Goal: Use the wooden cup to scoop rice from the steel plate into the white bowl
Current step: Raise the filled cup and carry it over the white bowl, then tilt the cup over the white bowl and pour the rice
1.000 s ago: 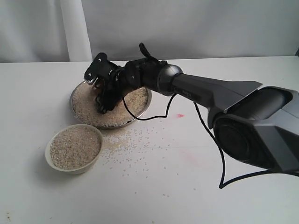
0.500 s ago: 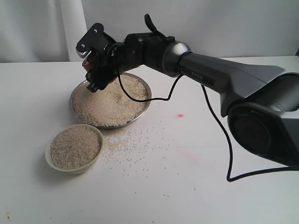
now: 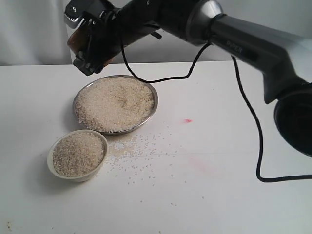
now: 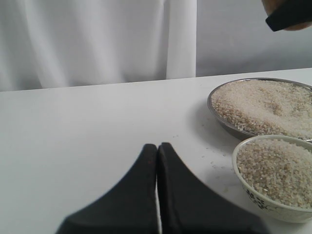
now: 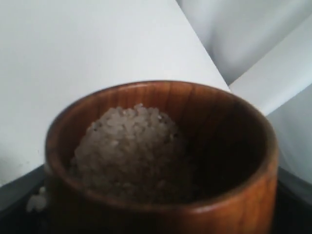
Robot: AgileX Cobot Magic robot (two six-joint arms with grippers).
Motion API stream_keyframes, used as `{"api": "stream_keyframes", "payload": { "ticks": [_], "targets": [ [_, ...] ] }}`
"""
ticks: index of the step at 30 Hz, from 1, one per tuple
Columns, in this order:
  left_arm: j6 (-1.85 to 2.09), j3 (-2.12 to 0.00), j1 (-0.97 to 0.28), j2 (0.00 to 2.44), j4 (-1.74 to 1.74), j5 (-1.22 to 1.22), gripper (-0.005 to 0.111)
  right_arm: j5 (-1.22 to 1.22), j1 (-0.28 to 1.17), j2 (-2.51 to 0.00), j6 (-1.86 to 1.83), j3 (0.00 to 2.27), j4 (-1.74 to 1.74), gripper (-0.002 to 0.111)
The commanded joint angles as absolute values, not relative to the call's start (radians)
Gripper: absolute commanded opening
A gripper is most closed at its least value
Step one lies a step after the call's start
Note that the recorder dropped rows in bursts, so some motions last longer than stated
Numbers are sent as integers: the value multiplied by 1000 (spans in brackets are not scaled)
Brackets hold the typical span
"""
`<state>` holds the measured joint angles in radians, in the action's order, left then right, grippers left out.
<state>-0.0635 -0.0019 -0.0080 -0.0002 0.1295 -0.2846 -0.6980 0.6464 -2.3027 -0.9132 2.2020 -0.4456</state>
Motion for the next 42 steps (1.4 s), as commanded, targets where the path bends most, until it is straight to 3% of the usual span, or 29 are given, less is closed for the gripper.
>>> {"api": "stream_keyframes", "payload": {
  "ticks": [1,7,26,42],
  "targets": [
    [-69,0,-11,0,121,-273,0,-823,641,-2236,-957,2200,-468,0],
    [-69,0,-11,0,121,-273,0,-952,672,-2195,-966,2200,-400,0],
    [-69,0,-11,0,121,-273,0,-992,868,-2252,-856,2193,6,0],
    [-69,0,-11,0,121,-273,0,-912,951,-2261,-771,1952,335,0]
  ]
}}
